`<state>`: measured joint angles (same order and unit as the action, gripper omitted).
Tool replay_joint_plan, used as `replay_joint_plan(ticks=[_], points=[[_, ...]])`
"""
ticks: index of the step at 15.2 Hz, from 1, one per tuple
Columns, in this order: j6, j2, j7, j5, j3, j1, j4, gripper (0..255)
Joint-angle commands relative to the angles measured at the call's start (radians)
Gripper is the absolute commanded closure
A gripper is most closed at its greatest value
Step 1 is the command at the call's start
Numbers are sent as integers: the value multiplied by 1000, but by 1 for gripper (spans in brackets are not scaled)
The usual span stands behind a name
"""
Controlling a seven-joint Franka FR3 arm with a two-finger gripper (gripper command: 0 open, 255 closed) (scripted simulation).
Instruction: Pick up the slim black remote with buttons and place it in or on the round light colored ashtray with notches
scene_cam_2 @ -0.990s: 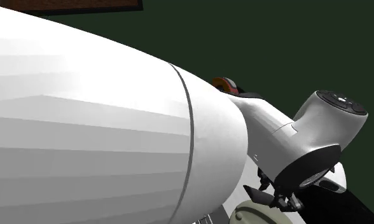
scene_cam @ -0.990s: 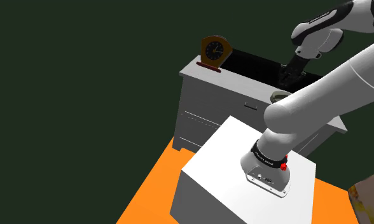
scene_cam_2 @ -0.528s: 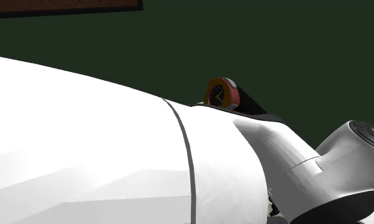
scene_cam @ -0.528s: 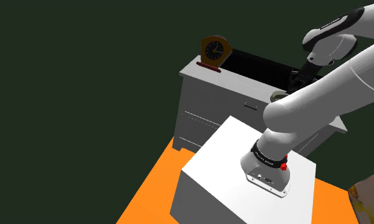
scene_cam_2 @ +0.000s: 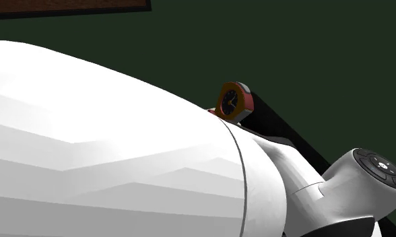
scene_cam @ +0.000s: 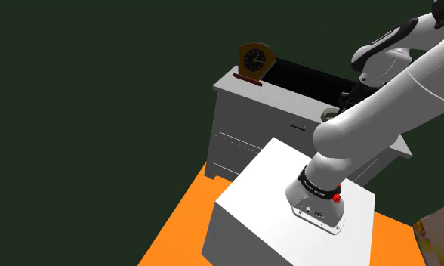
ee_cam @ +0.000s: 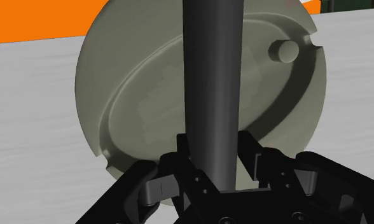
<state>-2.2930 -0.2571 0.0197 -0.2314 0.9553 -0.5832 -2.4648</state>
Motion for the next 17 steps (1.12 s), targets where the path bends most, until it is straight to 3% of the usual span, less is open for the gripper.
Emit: replay_joint_plan(ticks=[1, 7, 8, 13, 17], points=[[-15, 10, -8, 6, 8, 4, -7, 255], [-15, 10, -8, 6, 7, 3, -7, 255], [-16, 10, -9, 6, 8, 3, -8, 0], [-15, 10, -8, 6, 7, 3, -7, 0], [137, -94, 42, -51, -63, -41, 58, 0]])
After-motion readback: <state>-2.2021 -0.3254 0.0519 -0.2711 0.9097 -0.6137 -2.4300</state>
